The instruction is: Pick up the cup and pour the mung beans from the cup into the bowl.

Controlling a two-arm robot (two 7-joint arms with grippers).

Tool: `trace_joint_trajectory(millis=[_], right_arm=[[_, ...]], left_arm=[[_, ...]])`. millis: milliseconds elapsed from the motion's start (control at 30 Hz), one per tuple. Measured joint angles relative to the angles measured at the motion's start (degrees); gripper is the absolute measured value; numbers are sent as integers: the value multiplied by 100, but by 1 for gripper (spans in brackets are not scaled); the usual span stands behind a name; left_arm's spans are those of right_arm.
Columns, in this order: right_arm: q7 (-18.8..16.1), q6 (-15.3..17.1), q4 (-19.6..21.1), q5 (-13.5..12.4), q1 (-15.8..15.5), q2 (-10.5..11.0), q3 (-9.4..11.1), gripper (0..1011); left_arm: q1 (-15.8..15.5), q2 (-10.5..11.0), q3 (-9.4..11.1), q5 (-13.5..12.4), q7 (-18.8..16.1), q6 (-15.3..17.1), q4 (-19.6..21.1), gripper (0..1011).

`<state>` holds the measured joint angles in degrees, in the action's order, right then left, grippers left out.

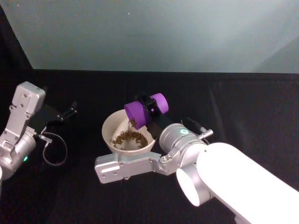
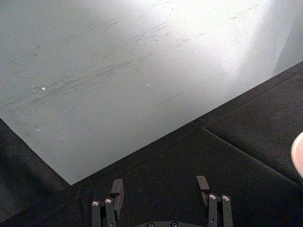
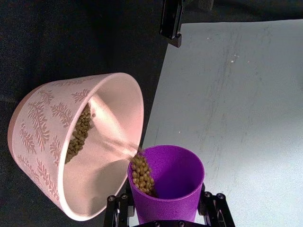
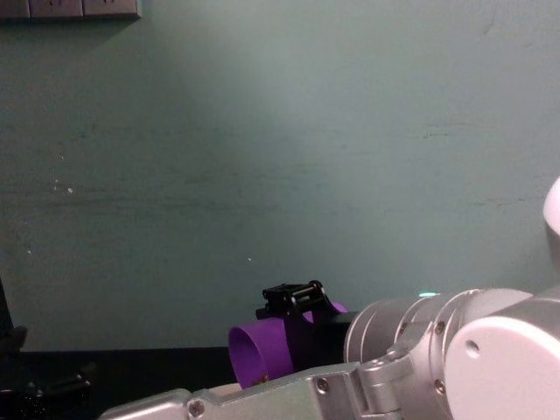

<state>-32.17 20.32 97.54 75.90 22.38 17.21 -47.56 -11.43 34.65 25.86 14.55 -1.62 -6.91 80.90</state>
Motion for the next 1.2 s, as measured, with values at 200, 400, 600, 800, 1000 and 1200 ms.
trace_joint_trajectory(millis=[200,400,600,800,1000,1200], right_arm=[[-27,-22,26,71,-29,-13,21,718],[-59,-29,35,141,-36,-22,19,718],[-103,-40,47,217,-32,-22,5,718],[-163,-46,49,315,-15,-16,-38,718],[-206,-48,52,421,-4,-12,-87,718],[-241,-59,50,507,8,-6,-126,718]], left_arm=[[0,0,0,0,0,0,0,1000],[0,0,0,0,0,0,0,1000],[0,0,0,0,0,0,0,1000],[0,0,0,0,0,0,0,1000],[0,0,0,0,0,0,0,1000],[0,0,0,0,0,0,0,1000]])
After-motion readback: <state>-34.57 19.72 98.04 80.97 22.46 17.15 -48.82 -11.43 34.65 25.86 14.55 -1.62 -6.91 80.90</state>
